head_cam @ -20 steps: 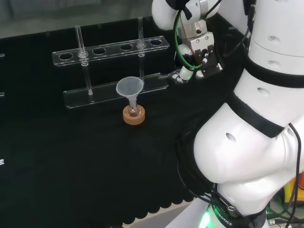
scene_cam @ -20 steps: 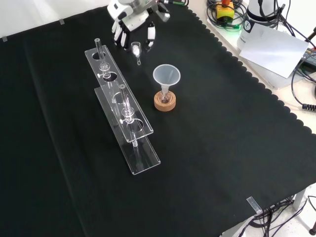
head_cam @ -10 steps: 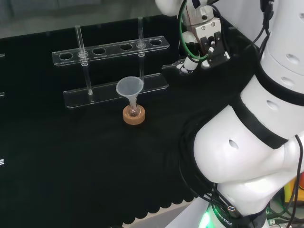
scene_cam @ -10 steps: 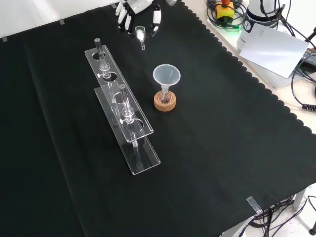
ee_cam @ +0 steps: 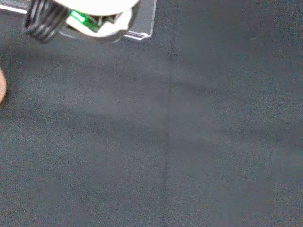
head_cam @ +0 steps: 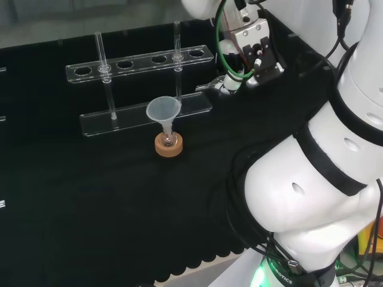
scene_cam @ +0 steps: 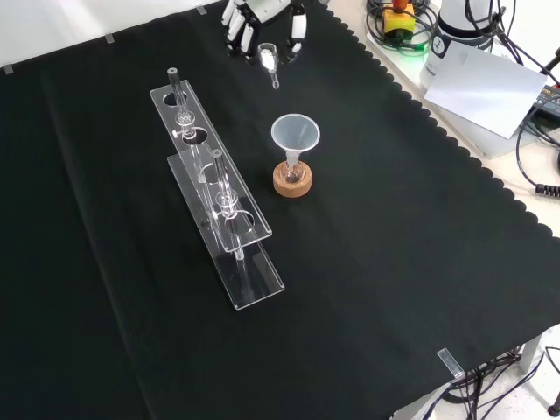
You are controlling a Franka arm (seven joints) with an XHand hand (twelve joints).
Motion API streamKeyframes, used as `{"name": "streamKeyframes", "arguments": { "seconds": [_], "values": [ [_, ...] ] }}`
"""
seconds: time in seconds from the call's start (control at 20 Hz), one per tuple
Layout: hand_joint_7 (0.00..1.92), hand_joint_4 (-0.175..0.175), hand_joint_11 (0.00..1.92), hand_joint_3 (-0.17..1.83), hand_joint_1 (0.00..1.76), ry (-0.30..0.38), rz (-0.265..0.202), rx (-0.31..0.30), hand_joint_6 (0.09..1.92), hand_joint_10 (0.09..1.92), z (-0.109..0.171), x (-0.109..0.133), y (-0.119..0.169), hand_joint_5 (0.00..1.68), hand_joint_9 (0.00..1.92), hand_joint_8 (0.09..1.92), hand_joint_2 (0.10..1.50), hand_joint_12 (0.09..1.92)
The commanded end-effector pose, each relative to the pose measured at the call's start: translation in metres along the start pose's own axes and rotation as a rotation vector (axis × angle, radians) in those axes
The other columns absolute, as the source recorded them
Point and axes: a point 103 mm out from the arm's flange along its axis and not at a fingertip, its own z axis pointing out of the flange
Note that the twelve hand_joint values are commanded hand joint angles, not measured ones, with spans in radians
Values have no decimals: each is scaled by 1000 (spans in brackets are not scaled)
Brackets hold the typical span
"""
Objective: Pour all the NaCl from the weighing funnel into the round-bottom flask.
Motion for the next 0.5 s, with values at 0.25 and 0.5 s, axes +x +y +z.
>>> {"name": "streamKeyframes", "arguments": {
  "seconds": [0.25, 0.5],
  "values": [
    [544, 175, 643, 596, 1101, -62, -42, 9, 787, 486, -9, 41, -11, 1192, 814, 626, 716, 1239],
    [544, 175, 643, 596, 1101, -91, -43, 15, 788, 485, -14, 47, -9, 1192, 812, 626, 717, 1238]
  ]
}}
